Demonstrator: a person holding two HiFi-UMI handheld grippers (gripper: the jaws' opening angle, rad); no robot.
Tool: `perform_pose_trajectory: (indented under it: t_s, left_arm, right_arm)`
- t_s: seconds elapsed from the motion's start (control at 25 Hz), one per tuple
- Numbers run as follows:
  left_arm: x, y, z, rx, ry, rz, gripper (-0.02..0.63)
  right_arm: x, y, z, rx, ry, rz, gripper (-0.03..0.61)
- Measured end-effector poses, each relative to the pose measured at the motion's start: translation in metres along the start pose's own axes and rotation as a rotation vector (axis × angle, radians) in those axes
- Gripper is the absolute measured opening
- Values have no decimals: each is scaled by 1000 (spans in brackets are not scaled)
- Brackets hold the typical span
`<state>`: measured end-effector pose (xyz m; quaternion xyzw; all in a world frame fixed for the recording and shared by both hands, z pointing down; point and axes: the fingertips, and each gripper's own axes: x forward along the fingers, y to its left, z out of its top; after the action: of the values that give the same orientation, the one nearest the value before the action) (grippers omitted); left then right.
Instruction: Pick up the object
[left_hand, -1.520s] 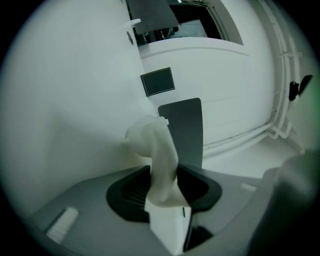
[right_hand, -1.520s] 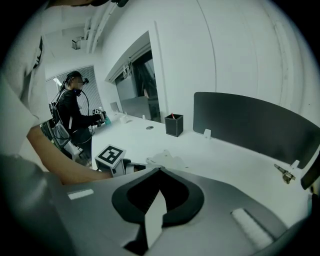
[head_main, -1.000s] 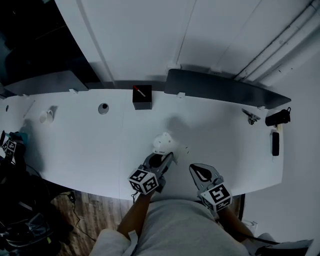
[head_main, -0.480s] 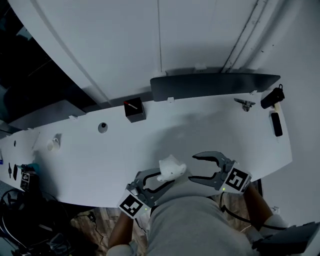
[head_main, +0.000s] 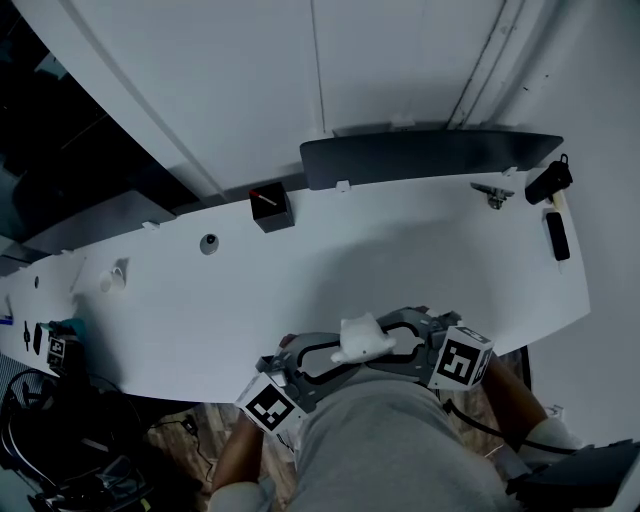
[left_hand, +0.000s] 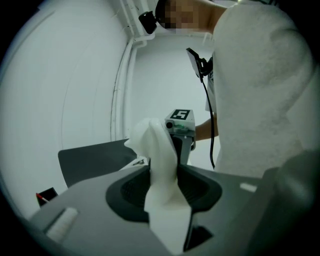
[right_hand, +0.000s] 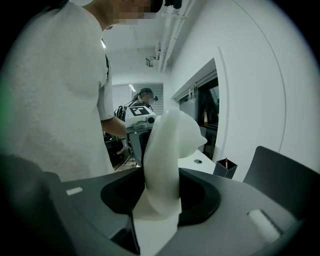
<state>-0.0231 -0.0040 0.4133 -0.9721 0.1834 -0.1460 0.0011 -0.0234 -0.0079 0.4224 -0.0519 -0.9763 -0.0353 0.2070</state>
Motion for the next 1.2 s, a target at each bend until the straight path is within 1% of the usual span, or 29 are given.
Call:
perform_pose_trajectory:
  t_s: [0.12,0.2,0.28,0.32,0.36,0.48,0.56,0.6,0.68,0.76,0.8,0.84,0.92,1.0,1.12,1.2]
  left_arm:
    - [2,1,-2,15,6,14,167]
    - [-6,10,-1,43,3,68,135]
    - [-20,29,-3,50,-2,167,18]
    - [-27,38,-7,43,6,222,2]
    - [-32,46,-12,35,23,275,2]
    - [-36,62,-27,32,90,435,2]
    - [-34,68,-34,22,112,552,0]
    - [-34,71,-37,4,111,616,0]
    - [-34,76,-41,-60,84,740,0]
    - [-32,75,-49,-147,68,827,0]
    - [-29,72,-53,-183,66,843,0]
    - [-24,68,-56,-201,65,841,0]
    - [-15,62,-56,-186,64,813,0]
    - [-12,60,-51,-157,58,796,0]
    - [-14,62,-45,-151,36,801,0]
    - [-16,65,-45,-159,47,814,0]
  right_arm:
    - [-6,-1,-7,11,5,-17,187]
    - [-17,-9,-14,32,25,-55,184]
    - [-29,-23,-22,62,43,-131,181]
    - [-34,-30,-24,81,40,-178,179]
    - [-38,-37,-25,90,41,-223,178]
    - [-41,-49,-22,75,46,-333,177]
    - [-38,-53,-18,63,41,-401,175]
    - [-36,-55,-18,54,46,-437,175]
    - [-32,-56,-18,35,58,-502,173]
    - [-29,-57,-17,45,37,-542,172]
    - [-28,-57,-17,65,17,-551,172]
    - [-28,-57,-17,91,-4,-557,170]
    - [-28,-57,-18,139,-43,-568,170]
    - [-27,-56,-21,160,-59,-583,169]
    - [-29,-57,-22,145,-33,-609,167]
    - [-29,-59,-21,179,-54,-638,167]
